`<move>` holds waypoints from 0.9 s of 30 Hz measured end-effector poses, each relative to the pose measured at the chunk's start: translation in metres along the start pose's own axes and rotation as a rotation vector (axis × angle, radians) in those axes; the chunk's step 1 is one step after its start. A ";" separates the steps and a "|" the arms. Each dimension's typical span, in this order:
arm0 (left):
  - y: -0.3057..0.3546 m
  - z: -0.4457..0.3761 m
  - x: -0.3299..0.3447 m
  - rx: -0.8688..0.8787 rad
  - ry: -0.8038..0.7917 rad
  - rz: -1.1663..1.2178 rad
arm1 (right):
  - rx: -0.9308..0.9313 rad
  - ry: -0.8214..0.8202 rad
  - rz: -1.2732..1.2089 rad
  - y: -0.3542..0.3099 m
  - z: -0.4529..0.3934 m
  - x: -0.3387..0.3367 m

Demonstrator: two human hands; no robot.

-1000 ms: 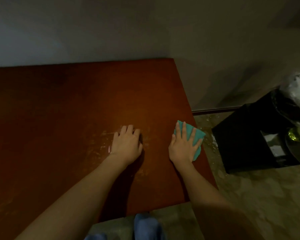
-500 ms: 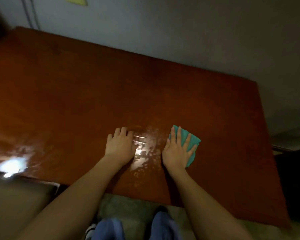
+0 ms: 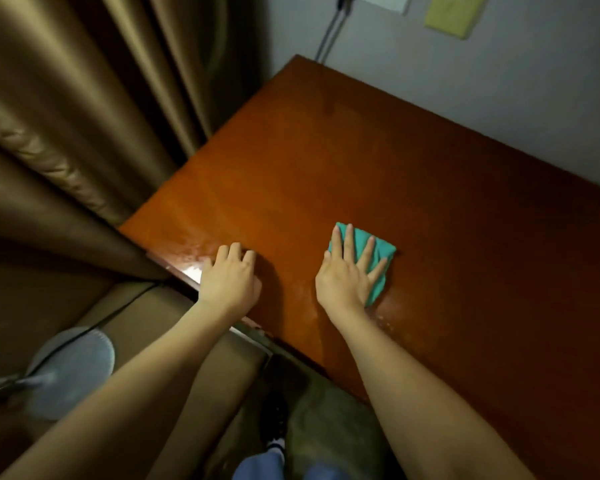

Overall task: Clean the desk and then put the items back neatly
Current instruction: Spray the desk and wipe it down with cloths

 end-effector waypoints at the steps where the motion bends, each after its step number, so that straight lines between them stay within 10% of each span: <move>1: -0.016 -0.004 0.001 -0.019 0.003 0.016 | -0.025 -0.008 0.006 -0.022 -0.007 0.006; 12: -0.149 -0.016 0.020 -0.193 0.068 0.164 | -0.261 -0.067 0.029 -0.213 -0.057 0.060; 27: -0.190 -0.020 0.007 -0.265 0.097 0.153 | -0.609 -0.162 0.185 -0.292 -0.030 0.093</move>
Point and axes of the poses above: each hand's wrist, its own z-axis away from the middle knuckle, its own x-axis out of the palm, y = z × x, the point moved 9 cm from there along -z, towards the middle knuckle, and after that the axes turned 11 degrees about -z, right-handed, at the moved point
